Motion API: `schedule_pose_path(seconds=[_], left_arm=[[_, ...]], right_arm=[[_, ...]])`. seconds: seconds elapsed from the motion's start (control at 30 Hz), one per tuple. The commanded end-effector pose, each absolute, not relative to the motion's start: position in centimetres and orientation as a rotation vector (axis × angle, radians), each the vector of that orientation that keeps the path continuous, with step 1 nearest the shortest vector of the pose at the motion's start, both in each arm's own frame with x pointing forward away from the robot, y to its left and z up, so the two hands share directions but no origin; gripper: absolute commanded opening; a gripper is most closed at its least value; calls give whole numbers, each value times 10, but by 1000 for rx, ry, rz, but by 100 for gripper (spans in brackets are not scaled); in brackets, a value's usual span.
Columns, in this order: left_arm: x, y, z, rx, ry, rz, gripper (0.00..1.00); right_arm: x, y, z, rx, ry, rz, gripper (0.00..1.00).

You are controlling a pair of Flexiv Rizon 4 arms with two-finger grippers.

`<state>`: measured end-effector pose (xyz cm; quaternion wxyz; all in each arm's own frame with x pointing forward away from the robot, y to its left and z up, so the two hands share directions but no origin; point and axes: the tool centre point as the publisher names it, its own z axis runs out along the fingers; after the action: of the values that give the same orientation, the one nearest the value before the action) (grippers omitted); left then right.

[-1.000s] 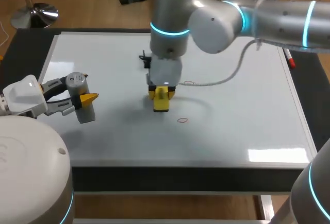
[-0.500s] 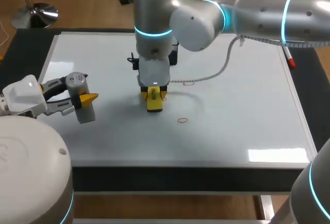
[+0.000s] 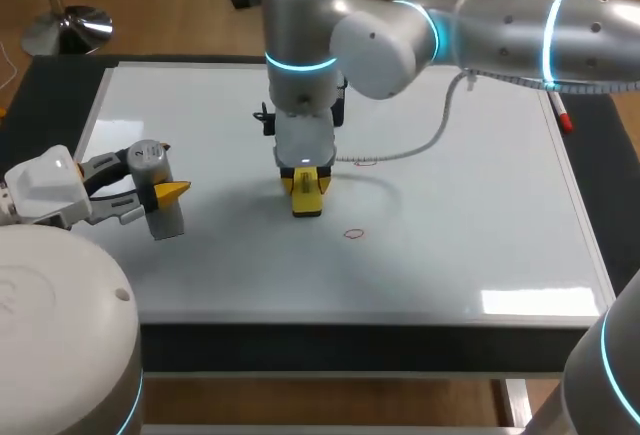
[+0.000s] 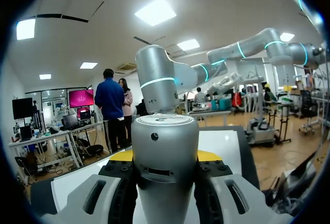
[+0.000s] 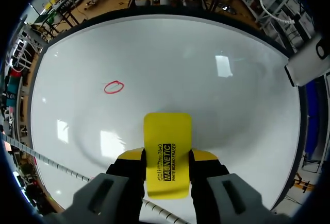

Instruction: Pick up the inspection probe, press it on each red-marked spot on the whiteboard one by one, put down the probe, pick up the eraser, and wipe off all the red marks.

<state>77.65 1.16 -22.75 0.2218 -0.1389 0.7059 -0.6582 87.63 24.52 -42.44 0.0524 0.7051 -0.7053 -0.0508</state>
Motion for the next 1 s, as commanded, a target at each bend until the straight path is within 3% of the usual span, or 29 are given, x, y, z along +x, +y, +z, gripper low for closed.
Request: schedule_pose_path(seconds=[0.03,1.0], left_arm=[[777,10,-227,-385,1946,-1818,0],[777,10,-227,-385,1946,-1818,0]], right_arm=[[880,236,-425,2131,-2158,-154,0],[892,181,-401,2050,-2285,-112,0]])
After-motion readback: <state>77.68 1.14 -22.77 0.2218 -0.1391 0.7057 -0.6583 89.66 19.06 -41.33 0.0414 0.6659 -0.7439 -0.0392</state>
